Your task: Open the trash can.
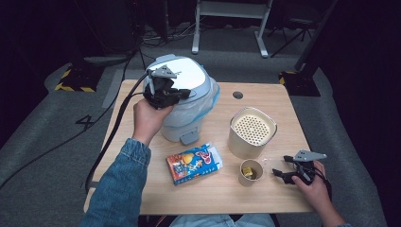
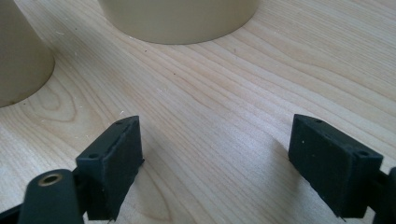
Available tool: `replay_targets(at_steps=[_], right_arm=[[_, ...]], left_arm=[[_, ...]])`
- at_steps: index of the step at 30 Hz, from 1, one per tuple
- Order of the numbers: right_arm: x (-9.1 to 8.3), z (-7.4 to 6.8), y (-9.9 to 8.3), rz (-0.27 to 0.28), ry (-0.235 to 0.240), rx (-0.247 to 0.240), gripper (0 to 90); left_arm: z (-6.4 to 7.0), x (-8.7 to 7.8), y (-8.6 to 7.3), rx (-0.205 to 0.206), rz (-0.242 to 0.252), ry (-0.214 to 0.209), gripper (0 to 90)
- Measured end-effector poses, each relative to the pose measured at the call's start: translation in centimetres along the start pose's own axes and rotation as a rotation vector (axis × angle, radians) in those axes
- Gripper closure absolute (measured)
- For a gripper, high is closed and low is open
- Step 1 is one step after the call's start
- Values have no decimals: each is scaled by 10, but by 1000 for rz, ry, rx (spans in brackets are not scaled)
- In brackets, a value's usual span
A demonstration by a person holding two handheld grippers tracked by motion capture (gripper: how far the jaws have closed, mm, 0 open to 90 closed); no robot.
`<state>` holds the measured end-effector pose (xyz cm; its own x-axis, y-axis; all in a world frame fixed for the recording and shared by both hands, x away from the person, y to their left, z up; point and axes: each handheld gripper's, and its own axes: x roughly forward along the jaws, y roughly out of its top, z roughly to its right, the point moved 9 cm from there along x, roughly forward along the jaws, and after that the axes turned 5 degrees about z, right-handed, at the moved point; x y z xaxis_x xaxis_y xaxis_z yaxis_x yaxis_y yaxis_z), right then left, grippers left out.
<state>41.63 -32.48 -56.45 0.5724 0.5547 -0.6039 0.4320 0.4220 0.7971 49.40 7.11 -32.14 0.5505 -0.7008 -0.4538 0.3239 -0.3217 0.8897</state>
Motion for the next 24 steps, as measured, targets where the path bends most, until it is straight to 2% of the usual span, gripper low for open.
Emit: replay_targets(at_steps=[8, 12, 14, 16, 18, 20, 21, 22, 23, 24], right_arm=[[0, 0, 0, 0, 0, 0, 177], [0, 0, 0, 0, 0, 0, 177], [0, 0, 0, 0, 0, 0, 177], [-1, 0, 0, 0, 0, -1, 178], [-1, 0, 0, 0, 1, 1, 177], [-1, 0, -1, 0, 1, 0, 177], [-1, 0, 0, 0, 1, 0, 177], [-1, 0, 0, 0, 1, 0, 177], [-1, 0, 0, 0, 1, 0, 177], [-1, 0, 0, 0, 1, 0, 177]], left_arm=[[3, 3, 1, 34, -57, 34, 900], [4, 4, 1, 44, -60, 44, 900], [5, 4, 1, 43, -69, 33, 900], [4, 4, 1, 55, -72, 50, 900], [5, 4, 0, 41, -65, 26, 900], [5, 4, 0, 51, -57, 26, 900], [7, 4, 0, 58, -47, 3, 862], [7, 4, 0, 58, -47, 3, 797], [9, 1, 2, 42, -11, -19, 690], [9, 1, 2, 42, -11, -19, 675]])
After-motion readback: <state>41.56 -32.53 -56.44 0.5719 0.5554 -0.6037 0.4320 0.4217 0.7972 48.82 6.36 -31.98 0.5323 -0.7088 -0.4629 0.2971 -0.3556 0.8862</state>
